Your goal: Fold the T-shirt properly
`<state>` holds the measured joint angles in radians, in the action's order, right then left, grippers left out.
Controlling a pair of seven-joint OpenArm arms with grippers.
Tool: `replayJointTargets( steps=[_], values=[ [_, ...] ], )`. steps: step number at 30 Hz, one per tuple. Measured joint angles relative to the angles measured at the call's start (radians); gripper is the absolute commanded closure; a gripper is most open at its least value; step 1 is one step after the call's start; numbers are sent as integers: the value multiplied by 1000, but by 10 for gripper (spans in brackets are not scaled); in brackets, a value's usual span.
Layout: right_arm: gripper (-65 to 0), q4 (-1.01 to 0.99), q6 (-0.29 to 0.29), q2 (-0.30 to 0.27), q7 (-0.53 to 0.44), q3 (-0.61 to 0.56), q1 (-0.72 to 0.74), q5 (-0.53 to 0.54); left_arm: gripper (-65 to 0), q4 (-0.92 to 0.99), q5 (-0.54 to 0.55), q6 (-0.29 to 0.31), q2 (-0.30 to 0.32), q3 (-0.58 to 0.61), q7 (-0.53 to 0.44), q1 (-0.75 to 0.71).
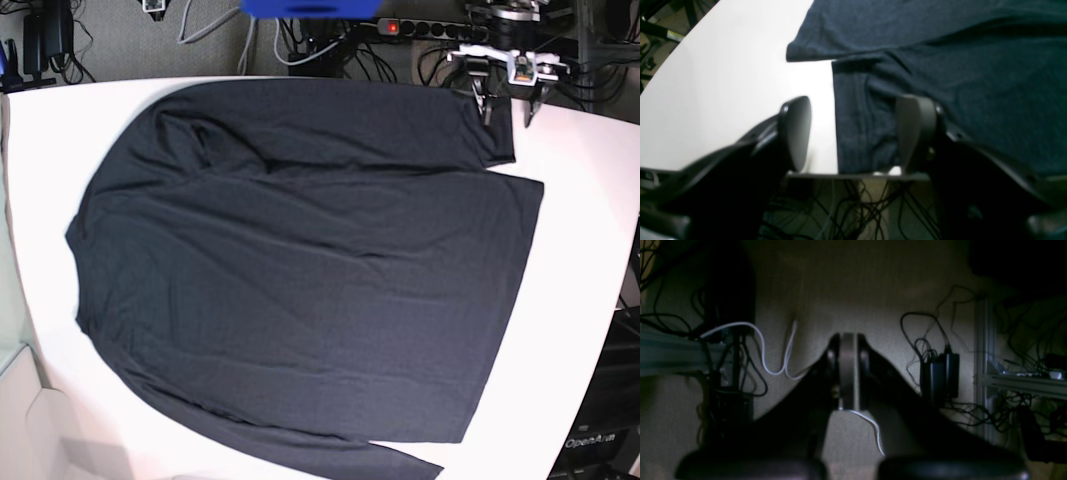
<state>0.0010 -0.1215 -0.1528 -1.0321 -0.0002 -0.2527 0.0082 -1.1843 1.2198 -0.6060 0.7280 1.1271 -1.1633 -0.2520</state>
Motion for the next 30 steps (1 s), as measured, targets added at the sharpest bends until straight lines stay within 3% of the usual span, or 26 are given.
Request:
replayJointTargets(
  steps=[8,14,23,25,30],
  values=[
    [0,0,0,0,0,0,14,0,-389,89,-15,5,-33,13,-80,2],
    [0,0,0,0,0,0,16,0,-389,93,-18,5,-34,13,-80,0],
    [0,0,0,1,0,0,17,0,-389,92,126,303,-56,11,-113,-11],
    [0,0,0,-2,1,0,17,-2,-389,92,159,401,-56,12,-134,-16],
    [0,0,0,-19,1,0,17,0,-389,71,206,482,-53,12,-148,-23]
  ],
)
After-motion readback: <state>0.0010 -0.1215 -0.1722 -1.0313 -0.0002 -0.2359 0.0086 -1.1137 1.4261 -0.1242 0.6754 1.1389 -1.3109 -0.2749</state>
